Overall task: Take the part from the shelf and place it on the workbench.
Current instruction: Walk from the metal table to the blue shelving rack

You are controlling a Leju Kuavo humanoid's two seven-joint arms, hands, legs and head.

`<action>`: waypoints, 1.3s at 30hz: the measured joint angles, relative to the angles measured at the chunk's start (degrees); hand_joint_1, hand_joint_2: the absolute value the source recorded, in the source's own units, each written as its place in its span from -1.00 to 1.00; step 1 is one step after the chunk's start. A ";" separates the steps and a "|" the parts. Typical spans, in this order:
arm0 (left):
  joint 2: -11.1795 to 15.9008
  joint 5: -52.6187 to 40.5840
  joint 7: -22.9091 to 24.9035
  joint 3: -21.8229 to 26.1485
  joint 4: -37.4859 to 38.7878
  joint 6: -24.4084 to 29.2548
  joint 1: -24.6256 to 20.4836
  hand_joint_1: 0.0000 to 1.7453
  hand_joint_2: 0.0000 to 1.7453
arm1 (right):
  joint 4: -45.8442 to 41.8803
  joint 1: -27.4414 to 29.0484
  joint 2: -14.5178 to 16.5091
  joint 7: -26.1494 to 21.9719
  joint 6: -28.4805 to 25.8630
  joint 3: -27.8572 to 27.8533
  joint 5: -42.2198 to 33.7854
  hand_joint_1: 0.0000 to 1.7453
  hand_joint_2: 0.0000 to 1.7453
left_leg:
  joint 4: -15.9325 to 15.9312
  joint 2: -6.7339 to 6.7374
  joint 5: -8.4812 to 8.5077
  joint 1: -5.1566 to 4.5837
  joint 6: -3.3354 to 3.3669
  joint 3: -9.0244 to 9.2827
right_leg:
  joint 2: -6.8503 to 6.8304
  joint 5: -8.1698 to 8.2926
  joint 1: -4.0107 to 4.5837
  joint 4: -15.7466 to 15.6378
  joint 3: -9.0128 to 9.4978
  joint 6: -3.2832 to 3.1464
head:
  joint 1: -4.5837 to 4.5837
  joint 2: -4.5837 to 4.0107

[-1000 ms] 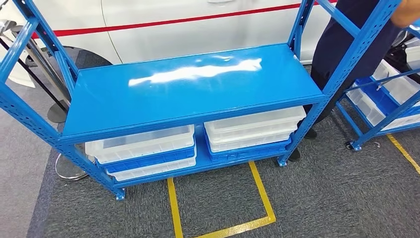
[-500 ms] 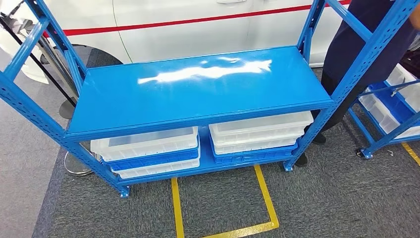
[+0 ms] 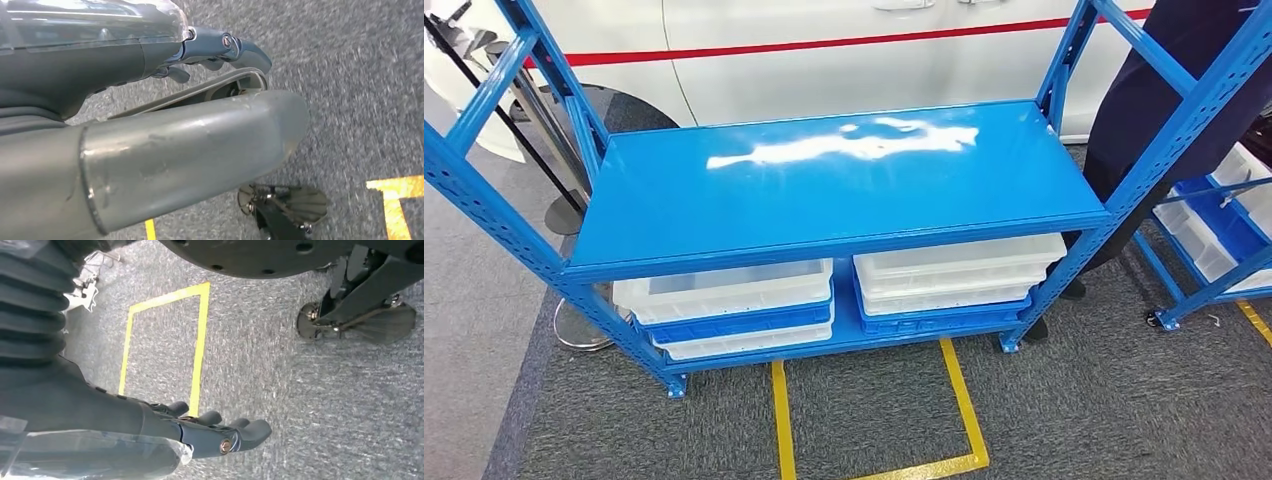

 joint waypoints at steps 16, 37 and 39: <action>-0.02 3.50 0.79 -2.87 -0.20 2.99 0.42 -1.00 1.00 | -0.27 0.73 -0.19 0.87 -0.46 3.02 -2.86 -1.00 1.00 | -0.50 -0.03 0.02 -0.08 -1.11 0.29 | 0.20 -0.52 0.65 -0.35 0.16 -1.61 | -0.03 -0.01; 2.02 28.91 6.80 -23.71 -2.75 -0.51 3.90 -1.00 1.00 | -3.18 4.42 -3.78 -0.05 1.94 23.25 -26.87 -1.00 1.00 | -0.50 -0.02 -0.03 -0.11 -1.09 0.29 | 0.17 -0.46 0.65 -0.72 0.39 -1.52 | -0.03 0.00; 2.23 31.31 7.38 -25.73 -3.02 -0.85 4.25 -1.00 0.50 | -3.51 4.75 -4.16 -0.14 2.18 25.23 -29.15 -1.00 0.50 | -0.50 -0.02 -0.03 -0.11 -1.09 0.29 | 0.17 -0.46 0.65 -0.72 0.40 -1.52 | -0.03 -0.01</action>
